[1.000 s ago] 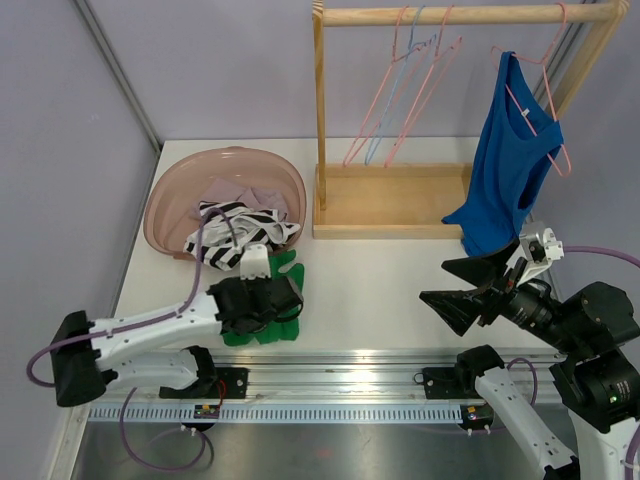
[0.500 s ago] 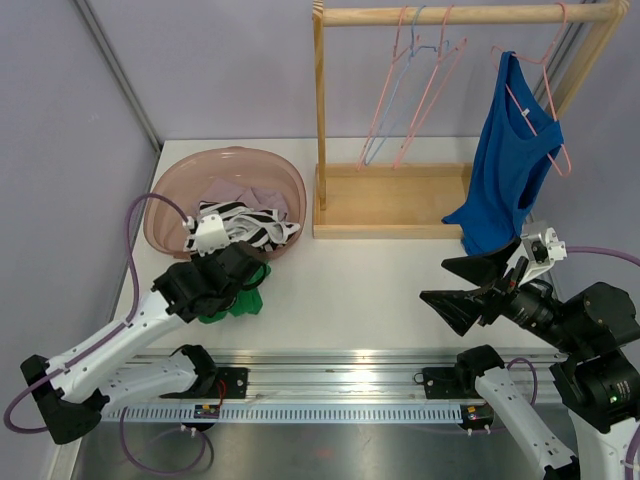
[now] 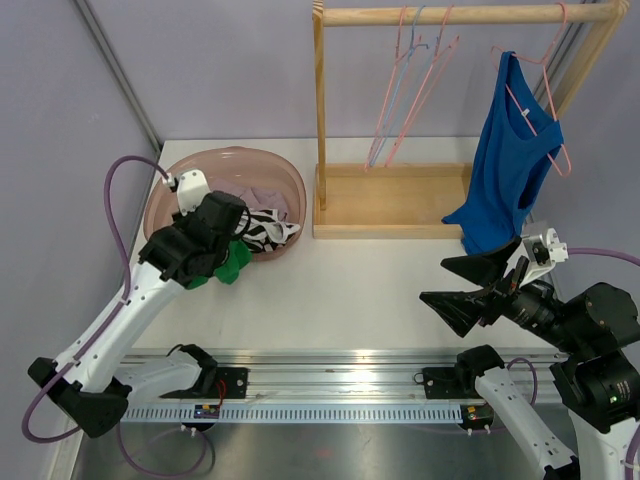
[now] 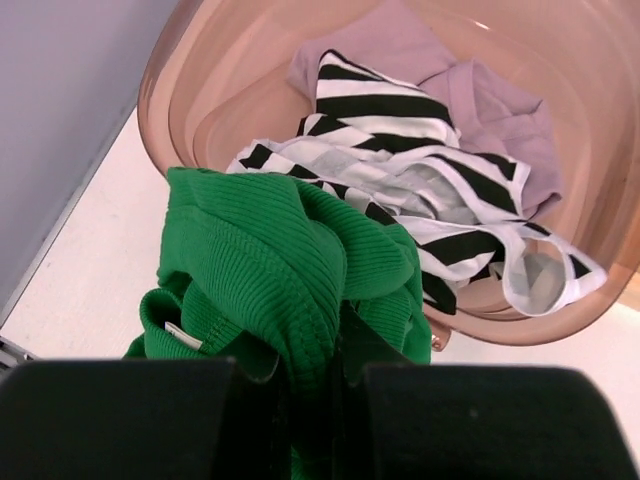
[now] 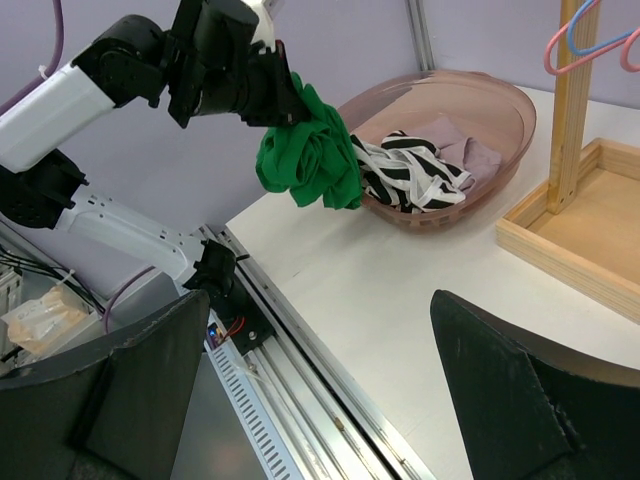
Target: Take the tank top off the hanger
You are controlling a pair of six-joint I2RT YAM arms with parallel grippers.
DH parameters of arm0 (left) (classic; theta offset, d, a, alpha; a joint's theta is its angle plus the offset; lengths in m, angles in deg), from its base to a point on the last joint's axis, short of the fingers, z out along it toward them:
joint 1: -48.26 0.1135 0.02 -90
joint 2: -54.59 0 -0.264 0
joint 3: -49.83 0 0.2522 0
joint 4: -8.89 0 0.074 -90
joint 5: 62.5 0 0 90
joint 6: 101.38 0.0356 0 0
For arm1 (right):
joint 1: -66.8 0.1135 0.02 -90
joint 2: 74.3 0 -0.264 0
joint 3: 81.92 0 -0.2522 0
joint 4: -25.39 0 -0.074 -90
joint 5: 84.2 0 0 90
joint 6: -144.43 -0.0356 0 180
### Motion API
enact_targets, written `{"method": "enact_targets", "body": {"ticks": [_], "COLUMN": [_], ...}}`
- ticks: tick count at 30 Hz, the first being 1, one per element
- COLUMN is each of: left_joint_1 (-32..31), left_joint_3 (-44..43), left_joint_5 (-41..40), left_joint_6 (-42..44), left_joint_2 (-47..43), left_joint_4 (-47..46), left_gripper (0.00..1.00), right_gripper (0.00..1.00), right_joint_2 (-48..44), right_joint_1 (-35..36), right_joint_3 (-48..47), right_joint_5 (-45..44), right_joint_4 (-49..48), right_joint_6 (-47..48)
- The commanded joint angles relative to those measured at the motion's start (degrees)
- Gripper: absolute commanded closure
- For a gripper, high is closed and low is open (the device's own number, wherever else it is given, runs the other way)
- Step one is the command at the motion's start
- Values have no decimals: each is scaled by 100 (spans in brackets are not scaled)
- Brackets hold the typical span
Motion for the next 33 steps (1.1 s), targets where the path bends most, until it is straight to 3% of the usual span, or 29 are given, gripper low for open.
{"method": "enact_targets", "body": {"ticks": [1,10,17,23,24,26,27,28,30,33], "left_joint_1": [237,825,1406,2012,2056,2101,2101,2092,2092,2040], "left_joint_3": [-733,-1341,-1007,-1156,-1269,-1595,-1700,-1832,-1912,-1974], "left_joint_5": [111,699,1463,2421,2666,2748,2800,2809,2748,2599], "left_joint_6": [589,1223,1144,1108,1091,1082,1108,1091,1073,1082], "left_joint_2": [210,1106,1924,3241,3417,3768,3805,3797,3526,2744], "left_joint_4": [-688,-1259,-1943,-2454,-2394,-2236,-2165,-2069,-1946,-1691], "left_gripper": [100,100,100,100,93,63,53,28,1,1], "right_gripper": [1,0,1,1,1,0,1,1,1,0], "right_joint_2": [8,52,52,122,131,131,157,183,332,595], "right_joint_1": [-18,-18,-9,-18,-18,-9,-9,-9,-9,-9], "right_joint_3": [-121,-42,99,222,248,318,336,354,371,372], "right_joint_5": [84,93,58,-12,-21,-143,-240,-406,-1380,-2637], "right_joint_4": [-47,-38,-20,15,32,50,111,173,409,629], "right_joint_6": [134,257,354,433,433,441,433,424,249,108]}}
